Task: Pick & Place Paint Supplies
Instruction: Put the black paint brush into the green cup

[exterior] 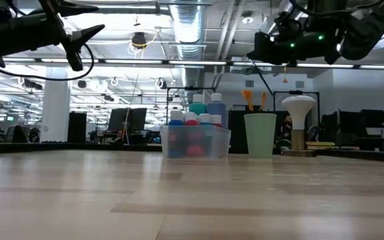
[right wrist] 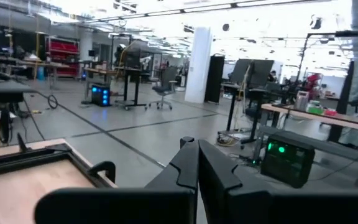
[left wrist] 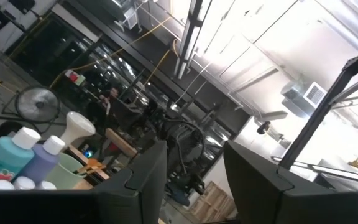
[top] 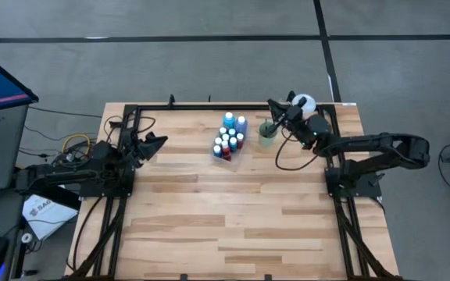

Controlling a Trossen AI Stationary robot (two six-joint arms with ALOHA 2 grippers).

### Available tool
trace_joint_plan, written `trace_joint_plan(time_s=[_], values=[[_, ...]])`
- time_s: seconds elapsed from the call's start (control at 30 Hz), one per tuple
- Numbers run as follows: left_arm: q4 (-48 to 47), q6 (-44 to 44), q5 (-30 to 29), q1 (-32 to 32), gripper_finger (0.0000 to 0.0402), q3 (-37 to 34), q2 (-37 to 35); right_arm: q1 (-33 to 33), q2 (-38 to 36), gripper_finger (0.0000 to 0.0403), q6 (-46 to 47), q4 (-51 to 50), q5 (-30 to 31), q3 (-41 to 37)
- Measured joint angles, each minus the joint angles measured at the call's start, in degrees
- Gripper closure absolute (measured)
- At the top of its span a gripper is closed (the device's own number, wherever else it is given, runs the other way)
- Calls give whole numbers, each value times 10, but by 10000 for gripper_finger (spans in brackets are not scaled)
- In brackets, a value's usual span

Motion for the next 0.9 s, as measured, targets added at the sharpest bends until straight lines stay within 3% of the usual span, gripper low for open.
trace_joint_plan(time_s=[0.27,0.43,0.57,0.9], values=[[0,20,-13,0,247,0,0,-34,25,403,-3,-7,-54,1],[0,21,-13,0,247,0,0,-43,103,403,-3,118,-97,1],[0,21,-13,0,247,0,0,-43,156,403,-4,189,-99,1],[-1,21,-12,0,247,0,0,-35,229,403,14,226,-100,1]])
